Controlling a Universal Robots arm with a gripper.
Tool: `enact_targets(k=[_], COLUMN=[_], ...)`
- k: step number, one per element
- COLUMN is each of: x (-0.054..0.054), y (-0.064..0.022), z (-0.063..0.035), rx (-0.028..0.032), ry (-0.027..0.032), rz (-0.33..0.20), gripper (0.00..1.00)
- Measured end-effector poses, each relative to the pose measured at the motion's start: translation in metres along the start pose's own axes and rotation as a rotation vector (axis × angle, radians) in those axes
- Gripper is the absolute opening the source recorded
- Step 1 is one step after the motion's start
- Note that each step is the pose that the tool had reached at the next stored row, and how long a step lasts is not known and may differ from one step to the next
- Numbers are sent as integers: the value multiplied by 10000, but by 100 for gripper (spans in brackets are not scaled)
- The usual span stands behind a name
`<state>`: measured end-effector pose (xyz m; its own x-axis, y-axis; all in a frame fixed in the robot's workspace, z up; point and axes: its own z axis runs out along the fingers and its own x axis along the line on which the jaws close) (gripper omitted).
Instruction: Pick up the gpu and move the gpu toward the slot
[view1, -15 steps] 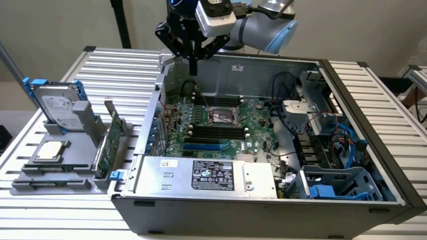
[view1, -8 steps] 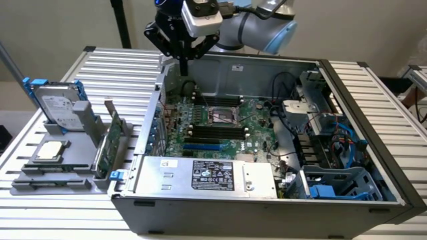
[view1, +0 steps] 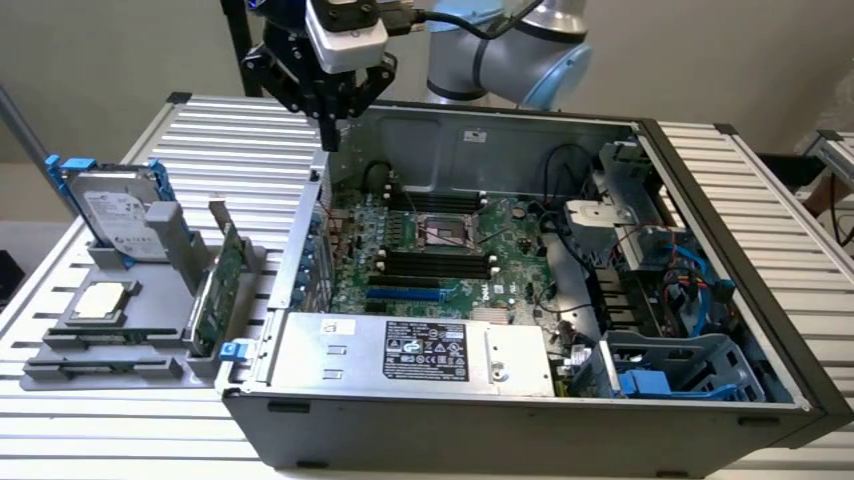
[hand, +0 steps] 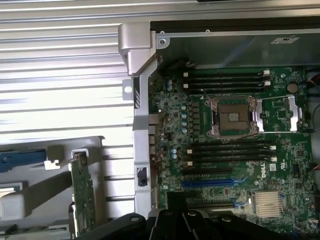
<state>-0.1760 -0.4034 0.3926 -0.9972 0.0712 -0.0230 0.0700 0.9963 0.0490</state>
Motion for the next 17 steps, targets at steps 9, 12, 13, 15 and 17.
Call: enact_targets(k=[9,12,13,15,17], x=[397,514,561,651,734], y=[-28,-37,-41,-50,-61], z=[-9,-6,-2,7,17], rx=[11,12,13,13,13], ry=[0,1,2,2,2], rz=[-24,-43,-47,-51,-52], gripper=[11,11,11,11,11])
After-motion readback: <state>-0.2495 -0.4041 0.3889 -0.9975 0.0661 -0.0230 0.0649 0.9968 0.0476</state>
